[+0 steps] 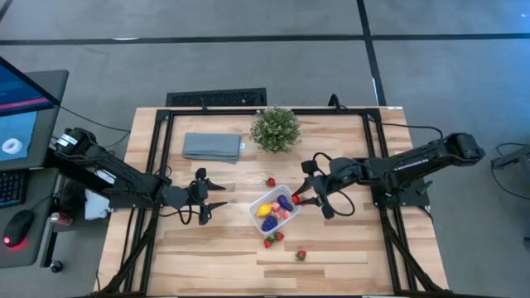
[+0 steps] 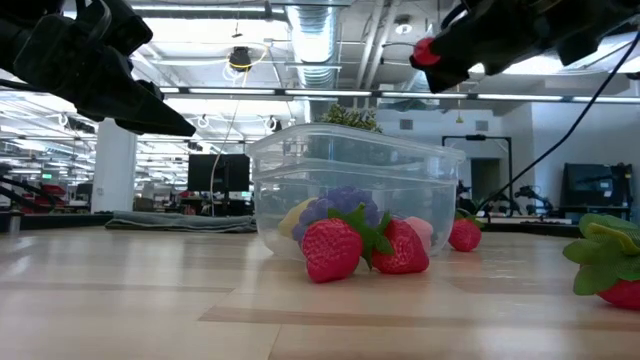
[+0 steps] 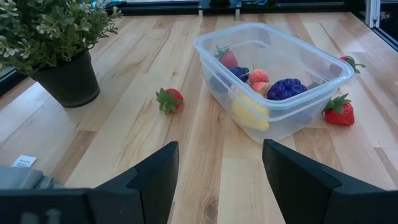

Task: Pick and placing Produce into tupperware
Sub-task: Put the cherry into the transparent

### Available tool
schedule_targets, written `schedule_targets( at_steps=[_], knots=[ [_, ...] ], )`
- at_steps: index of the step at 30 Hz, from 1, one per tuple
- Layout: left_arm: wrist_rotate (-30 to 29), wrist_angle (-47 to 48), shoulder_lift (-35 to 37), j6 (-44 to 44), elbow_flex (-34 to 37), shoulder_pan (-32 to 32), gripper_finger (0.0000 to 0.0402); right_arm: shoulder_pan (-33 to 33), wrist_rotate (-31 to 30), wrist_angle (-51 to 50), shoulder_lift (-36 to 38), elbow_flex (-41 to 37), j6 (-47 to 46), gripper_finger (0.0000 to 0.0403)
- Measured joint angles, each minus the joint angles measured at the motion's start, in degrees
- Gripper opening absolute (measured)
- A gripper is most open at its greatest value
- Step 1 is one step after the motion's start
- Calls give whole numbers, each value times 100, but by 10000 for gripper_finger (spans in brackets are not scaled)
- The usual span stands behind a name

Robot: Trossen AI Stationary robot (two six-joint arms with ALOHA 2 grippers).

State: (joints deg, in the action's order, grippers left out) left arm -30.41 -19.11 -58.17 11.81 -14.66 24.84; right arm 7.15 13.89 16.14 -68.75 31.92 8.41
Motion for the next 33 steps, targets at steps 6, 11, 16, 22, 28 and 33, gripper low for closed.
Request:
schedule_targets(
  at_steps=[6,11,16,22,28,33],
  knots=[
    [-2,-18,-2,41,0,0,224,187,-91,119,0,0,6,138],
    [-2,-16,0,76,0,-1,224,240,-287,295,-74,1,14,148],
    [-2,-33,0,82,0,-2,224,235,-321,838,-568,9,43,148],
    [8,-36,-1,82,0,-2,224,147,-317,1405,-1254,7,61,142],
    [11,-34,0,83,0,0,224,55,-308,1871,-1803,4,-43,154],
    [13,-31,0,83,0,0,224,10,-310,2070,-2181,4,-110,146]
  ],
)
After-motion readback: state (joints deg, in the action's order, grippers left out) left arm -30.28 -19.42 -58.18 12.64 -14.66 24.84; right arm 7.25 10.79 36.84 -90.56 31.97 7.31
